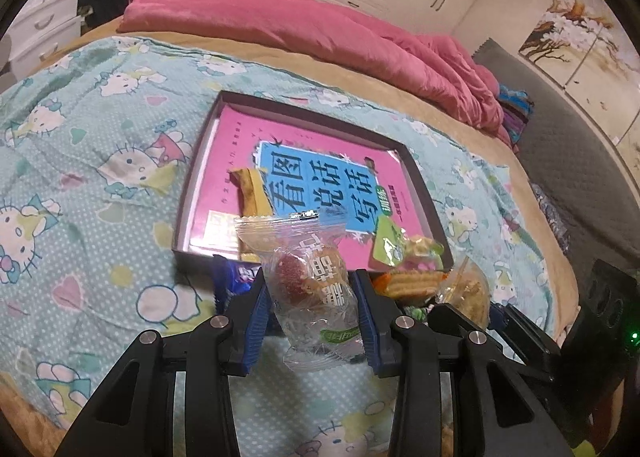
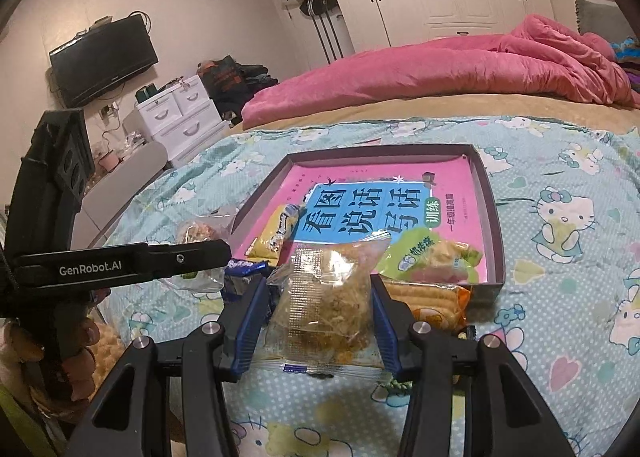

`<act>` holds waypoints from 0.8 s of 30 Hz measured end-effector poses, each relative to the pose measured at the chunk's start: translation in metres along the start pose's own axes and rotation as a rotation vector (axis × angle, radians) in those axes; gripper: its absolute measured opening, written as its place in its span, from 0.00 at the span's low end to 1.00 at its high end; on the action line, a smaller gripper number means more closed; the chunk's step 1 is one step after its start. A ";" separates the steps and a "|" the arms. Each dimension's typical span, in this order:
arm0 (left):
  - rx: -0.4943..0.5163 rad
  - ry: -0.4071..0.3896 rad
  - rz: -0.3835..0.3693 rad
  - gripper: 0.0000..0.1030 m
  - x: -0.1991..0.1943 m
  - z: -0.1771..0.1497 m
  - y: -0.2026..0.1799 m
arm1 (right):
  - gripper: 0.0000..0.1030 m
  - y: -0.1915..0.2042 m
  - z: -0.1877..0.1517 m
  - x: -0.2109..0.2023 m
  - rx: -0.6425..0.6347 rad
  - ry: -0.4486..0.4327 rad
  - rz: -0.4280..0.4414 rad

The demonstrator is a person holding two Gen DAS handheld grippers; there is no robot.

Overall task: Organize snacks
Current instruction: 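Lift the round bun with the left tool while the right tool lifts the crispy-snack bag toward the tray, then carry the round bun over the tray with the left tool while the right tool carries the crispy-snack bag there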

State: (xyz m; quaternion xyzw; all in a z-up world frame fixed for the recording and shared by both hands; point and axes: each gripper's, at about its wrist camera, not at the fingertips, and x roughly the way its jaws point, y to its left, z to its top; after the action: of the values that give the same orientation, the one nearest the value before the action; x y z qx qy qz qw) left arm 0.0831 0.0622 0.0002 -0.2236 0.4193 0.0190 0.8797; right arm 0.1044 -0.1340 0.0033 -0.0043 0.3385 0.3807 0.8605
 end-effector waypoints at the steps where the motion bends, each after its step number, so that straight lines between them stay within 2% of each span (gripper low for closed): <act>1: 0.001 -0.003 0.003 0.40 0.000 0.001 0.001 | 0.49 0.000 0.000 0.001 0.006 0.002 0.002; 24: -0.040 -0.053 0.063 0.40 0.000 0.032 0.053 | 0.49 0.008 0.024 0.029 0.036 0.017 -0.031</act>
State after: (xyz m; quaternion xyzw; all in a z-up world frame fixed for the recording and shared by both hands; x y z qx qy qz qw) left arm 0.0949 0.1230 -0.0025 -0.2272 0.4021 0.0608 0.8849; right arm 0.1268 -0.1031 0.0068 0.0029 0.3523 0.3612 0.8634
